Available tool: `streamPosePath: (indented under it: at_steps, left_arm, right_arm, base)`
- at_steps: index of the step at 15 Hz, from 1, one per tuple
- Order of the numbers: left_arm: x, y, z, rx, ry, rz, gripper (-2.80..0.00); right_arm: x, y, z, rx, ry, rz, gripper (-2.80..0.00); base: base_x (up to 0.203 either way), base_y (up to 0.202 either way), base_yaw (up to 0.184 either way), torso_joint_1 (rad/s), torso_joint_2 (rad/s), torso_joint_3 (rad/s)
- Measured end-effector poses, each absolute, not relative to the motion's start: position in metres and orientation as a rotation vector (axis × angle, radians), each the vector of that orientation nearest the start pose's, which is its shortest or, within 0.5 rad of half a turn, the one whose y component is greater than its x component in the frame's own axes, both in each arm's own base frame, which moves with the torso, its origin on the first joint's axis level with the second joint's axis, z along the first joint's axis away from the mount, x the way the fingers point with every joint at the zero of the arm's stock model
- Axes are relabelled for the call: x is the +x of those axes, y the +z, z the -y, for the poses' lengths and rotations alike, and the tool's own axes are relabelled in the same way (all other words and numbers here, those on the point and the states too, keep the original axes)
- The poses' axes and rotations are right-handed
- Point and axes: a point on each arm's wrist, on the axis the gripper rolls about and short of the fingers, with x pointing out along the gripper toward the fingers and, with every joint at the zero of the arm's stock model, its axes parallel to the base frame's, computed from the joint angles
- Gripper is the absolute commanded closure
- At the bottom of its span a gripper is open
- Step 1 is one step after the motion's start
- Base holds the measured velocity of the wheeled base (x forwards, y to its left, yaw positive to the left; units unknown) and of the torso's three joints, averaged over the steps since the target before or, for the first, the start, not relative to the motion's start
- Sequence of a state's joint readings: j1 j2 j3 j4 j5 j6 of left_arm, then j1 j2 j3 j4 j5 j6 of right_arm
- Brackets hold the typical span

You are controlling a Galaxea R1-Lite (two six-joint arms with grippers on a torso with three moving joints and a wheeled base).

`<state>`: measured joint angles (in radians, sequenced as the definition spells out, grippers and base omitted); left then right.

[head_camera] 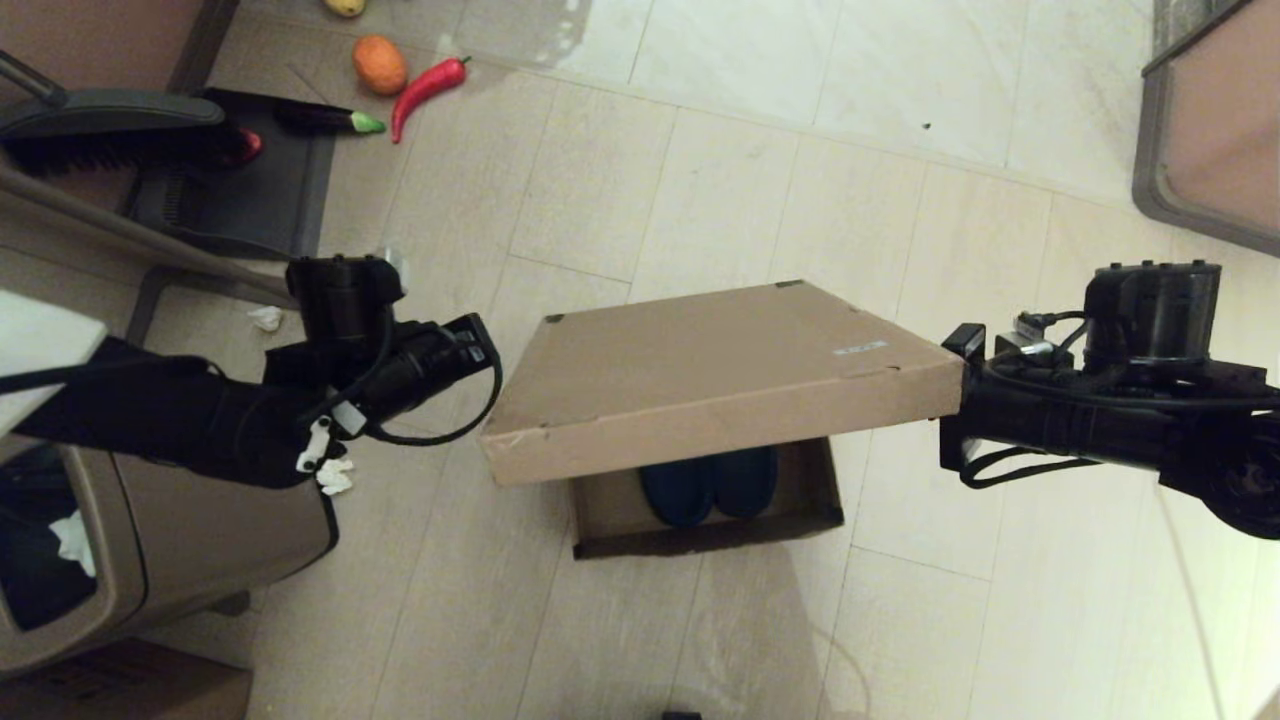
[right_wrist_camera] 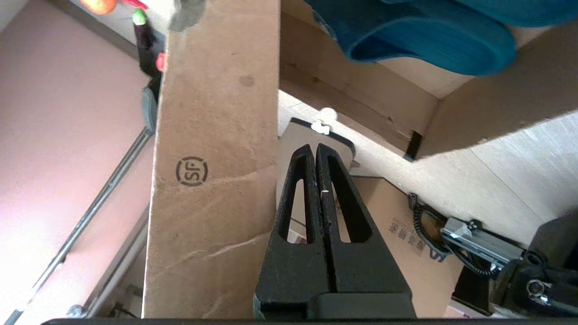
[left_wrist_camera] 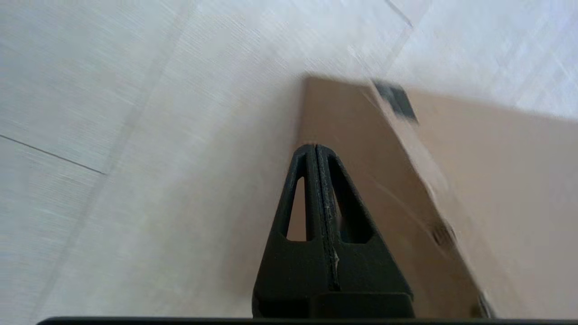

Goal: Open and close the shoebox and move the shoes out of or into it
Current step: Open the shoe box

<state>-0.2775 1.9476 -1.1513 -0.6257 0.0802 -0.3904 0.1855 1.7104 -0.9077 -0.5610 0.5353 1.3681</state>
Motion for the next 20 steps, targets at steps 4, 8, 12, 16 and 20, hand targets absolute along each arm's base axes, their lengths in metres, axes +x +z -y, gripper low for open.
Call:
streamPosePath:
  at_steps: [4,8,12,16,20]
  left_arm:
    - [0.371,0.197,0.089,-0.364,-0.128,-0.182,0.0]
    - [0.367,0.197,0.084,-0.364,-0.111,-0.184,0.0]
    - [0.364,0.191,0.081,-0.363,-0.101,-0.2,0.0]
    - [0.356,0.19,0.068,-0.357,-0.07,-0.209,0.0]
    - [0.331,0.178,0.029,-0.319,0.033,-0.253,0.0]
  right_arm:
    - [0.313,0.224,-0.07,1.336,0.462,-0.663,0.0]
    - [0.323,0.265,-0.072,1.321,0.533,-0.575,0.0]
    - [0.354,0.291,-0.074,1.297,0.594,-0.475,0.0]
    - [0.386,0.282,-0.08,1.106,0.562,-0.371,0.0]
    - [0.393,0.257,-0.097,0.77,0.525,-0.355,0.0]
  base:
    - [0.0,0.0,0.0,0.0,0.0,0.0]
    - [0.0,0.0,0.0,0.0,0.0,0.0]
    - [0.0,0.0,0.0,0.0,0.0,0.0]
    - [0.0,0.0,0.0,0.0,0.0,0.0]
    - [0.0,0.0,0.0,0.0,0.0,0.0]
